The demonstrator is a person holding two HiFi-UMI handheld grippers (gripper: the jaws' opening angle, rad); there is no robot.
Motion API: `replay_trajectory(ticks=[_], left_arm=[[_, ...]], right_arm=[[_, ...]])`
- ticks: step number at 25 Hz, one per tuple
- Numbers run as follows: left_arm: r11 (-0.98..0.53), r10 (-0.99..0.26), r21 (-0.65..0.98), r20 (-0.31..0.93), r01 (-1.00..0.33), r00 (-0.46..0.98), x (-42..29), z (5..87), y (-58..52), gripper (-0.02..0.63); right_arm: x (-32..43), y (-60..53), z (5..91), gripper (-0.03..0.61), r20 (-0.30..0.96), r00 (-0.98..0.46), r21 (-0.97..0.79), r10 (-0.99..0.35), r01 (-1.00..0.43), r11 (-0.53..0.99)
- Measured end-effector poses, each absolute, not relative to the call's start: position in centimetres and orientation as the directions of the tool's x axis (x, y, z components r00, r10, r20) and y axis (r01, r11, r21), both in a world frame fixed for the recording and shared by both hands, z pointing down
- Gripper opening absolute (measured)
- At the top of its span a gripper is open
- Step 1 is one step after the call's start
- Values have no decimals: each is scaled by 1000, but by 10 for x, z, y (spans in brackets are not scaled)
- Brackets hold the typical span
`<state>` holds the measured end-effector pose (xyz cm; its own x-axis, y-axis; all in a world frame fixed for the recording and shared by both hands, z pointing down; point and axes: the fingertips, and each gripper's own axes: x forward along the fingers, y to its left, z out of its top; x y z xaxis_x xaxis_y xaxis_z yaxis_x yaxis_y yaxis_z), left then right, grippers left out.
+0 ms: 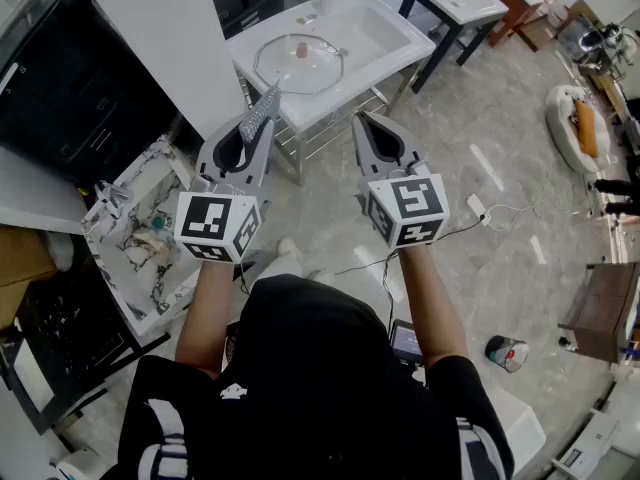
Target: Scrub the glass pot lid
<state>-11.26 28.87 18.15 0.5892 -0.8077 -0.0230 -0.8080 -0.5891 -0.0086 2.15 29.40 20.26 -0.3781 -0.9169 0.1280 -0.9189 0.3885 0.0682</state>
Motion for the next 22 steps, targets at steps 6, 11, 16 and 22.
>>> replay_trajectory(ticks=[6,11,16,22], left_arm=[[-588,-808,-5,-24,-809,588,-111,182,299,81],[-584,-811,-14,-17,-811,585,-110,184,308,81],[-572,-820,-17,-11,-820,572,-113,186,307,81],[-569,-822,-17,-10,-822,569,-110,186,296,81]], right_arm=[[23,305,201,-3,109,-382,56,-918,-919,389],[25,312,206,-3,120,-391,54,-913,-915,399],[25,310,211,-3,125,-400,44,-908,-912,408],[28,298,211,-3,122,-406,46,-906,-909,414]])
